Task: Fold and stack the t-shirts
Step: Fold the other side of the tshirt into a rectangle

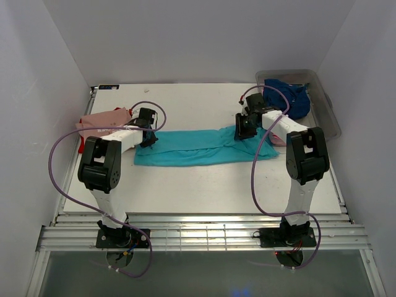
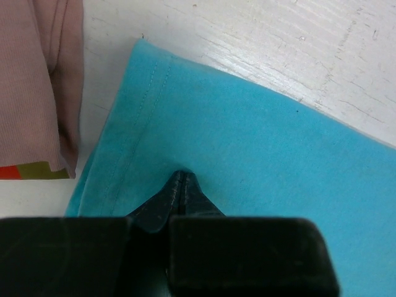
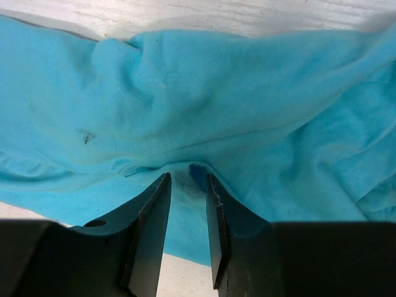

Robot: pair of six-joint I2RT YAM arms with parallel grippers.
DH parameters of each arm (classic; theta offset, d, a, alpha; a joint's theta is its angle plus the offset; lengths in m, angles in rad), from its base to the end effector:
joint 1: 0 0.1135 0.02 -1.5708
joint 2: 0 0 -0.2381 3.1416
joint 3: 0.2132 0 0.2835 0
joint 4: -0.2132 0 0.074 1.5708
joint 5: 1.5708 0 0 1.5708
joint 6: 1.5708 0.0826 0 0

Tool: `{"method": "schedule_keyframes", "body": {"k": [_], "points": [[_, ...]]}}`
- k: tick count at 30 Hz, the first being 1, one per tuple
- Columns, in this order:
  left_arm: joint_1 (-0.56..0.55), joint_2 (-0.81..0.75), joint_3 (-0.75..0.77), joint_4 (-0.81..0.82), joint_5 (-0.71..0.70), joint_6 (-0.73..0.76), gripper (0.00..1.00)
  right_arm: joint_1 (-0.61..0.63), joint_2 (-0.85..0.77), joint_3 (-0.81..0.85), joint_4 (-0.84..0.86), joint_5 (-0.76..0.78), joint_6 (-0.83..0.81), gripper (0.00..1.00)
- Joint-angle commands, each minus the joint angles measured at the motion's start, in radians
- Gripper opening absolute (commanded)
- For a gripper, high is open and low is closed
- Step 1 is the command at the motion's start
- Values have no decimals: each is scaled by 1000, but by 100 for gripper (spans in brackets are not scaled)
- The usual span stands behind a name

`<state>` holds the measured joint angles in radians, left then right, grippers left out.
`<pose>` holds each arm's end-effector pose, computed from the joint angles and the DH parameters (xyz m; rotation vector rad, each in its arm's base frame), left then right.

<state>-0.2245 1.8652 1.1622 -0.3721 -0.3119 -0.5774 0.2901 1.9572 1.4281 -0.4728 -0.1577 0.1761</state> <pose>0.4072 -0.0670 0.0737 -0.5508 2.5076 0.1180 0.4400 0.1449 0.1149 -0.2080 2.5912 0.3753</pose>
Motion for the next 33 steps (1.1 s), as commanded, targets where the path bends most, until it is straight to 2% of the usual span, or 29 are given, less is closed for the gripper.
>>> {"method": "schedule_keyframes", "body": {"k": [1, 3, 6, 7, 8, 13, 19, 29, 33], "points": [[5, -28, -42, -56, -16, -4, 0, 11, 0, -6, 26, -22, -3, 36], [5, -35, -50, -56, -19, -4, 0, 12, 2, -9, 26, -16, -4, 35], [5, -43, -58, -53, -24, -1, 0, 18, -14, -31, 48, -8, -4, 21], [5, -44, -64, -53, -26, 1, 0, 21, -29, -46, 54, -6, -4, 10], [5, -46, -65, -53, -26, 1, 0, 21, -34, -50, 56, 3, -4, 8], [5, -64, -87, -51, -27, -1, 0, 35, -82, -92, 56, 20, -10, 8], [5, -93, -105, -51, -26, -2, 0, 70, -207, -218, 63, 55, 2, 8], [5, -141, -139, -48, -10, -10, 0, 178, -317, -350, 39, 107, 45, 20], [5, -167, -153, -48, -10, -7, 0, 190, -369, -374, 39, 60, 57, 20]]}}
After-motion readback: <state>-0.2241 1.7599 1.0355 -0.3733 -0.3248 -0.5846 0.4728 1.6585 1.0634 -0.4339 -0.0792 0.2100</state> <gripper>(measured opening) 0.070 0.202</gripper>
